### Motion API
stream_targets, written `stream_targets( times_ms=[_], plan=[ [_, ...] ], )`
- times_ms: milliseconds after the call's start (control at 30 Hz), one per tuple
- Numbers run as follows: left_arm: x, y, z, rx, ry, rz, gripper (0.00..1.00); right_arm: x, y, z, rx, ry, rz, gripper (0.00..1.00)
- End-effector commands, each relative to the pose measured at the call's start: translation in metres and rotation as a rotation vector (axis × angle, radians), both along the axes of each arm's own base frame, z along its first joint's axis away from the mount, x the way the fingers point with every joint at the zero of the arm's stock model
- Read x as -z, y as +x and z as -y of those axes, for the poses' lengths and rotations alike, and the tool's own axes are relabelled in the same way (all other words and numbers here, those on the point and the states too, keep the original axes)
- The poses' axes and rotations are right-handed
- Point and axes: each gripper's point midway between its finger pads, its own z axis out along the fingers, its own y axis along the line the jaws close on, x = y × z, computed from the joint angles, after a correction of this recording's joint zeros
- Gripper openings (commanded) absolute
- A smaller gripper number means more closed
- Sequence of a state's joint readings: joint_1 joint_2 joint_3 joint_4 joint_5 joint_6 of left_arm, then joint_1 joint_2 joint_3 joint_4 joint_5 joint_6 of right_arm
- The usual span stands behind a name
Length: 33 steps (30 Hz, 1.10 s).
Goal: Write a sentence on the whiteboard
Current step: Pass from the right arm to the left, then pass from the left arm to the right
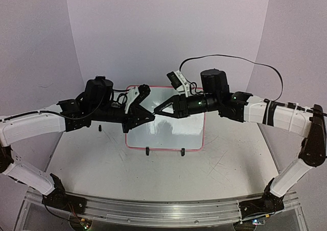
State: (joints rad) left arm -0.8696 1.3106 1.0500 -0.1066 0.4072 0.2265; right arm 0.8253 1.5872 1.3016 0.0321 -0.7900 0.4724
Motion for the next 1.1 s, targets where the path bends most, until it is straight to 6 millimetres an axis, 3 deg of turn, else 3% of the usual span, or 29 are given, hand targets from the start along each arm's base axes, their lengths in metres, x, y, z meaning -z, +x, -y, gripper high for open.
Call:
stream_targets(
  times_ms=[0,233,633,933,1067],
  plan=[
    [-0.020,-0.001,-0.005,0.005,-0.026,0.092,0.00,-0.014,-0.004,-0.010,-0.055,0.031,-0.010,0.37],
    [-0.017,-0.003,-0.006,0.007,-0.025,0.080,0.00,-0.013,0.007,-0.014,-0.014,0.046,-0.015,0.25],
    [-0.015,0.000,-0.005,0.000,-0.020,0.080,0.00,-0.007,0.010,-0.020,-0.016,0.067,-0.046,0.29],
    [-0.017,0.000,-0.005,0.000,-0.023,0.081,0.00,-0.002,0.010,-0.019,-0.007,0.059,-0.042,0.01],
    [-0.020,0.008,-0.008,-0.056,-0.025,0.068,0.04,-0.003,0.012,-0.013,0.023,0.057,-0.010,0.00]
  ],
)
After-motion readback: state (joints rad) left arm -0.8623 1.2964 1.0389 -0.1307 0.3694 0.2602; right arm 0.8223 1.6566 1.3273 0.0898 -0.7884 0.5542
